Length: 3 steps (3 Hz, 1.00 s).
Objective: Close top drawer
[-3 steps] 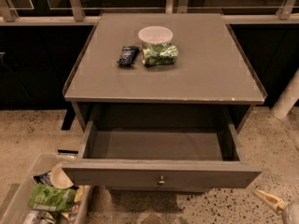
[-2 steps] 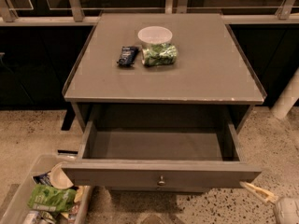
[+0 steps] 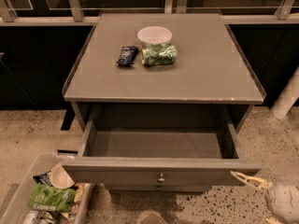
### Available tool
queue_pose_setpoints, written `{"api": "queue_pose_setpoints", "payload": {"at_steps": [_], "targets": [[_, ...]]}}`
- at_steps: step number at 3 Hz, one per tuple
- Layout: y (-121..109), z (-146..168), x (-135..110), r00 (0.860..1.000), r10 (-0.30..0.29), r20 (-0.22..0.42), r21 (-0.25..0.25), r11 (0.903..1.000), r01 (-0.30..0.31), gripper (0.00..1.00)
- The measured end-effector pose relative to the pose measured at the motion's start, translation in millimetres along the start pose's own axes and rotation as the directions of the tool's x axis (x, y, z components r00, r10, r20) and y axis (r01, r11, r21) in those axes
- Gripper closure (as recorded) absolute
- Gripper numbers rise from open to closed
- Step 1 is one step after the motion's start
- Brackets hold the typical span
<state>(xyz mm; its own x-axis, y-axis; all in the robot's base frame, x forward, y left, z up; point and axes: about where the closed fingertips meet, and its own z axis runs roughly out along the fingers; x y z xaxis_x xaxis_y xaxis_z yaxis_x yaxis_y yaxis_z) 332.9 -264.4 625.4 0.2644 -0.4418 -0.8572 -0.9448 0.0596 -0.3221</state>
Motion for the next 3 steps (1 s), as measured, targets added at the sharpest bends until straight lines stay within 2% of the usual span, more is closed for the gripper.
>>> {"api": "queue_pose_setpoints", "payload": {"at_steps": [1, 2, 3], "targets": [[-25, 2, 5, 0.999, 0.002, -0.046, 0.034, 0.9994, 0.0, 0.0], [-57, 12, 20, 0.991, 0.064, -0.114, 0.045, 0.9972, -0.06, 0.0], [-77, 17, 29, 0.983, 0.094, -0.155, 0.055, 0.9947, -0.087, 0.0]]}}
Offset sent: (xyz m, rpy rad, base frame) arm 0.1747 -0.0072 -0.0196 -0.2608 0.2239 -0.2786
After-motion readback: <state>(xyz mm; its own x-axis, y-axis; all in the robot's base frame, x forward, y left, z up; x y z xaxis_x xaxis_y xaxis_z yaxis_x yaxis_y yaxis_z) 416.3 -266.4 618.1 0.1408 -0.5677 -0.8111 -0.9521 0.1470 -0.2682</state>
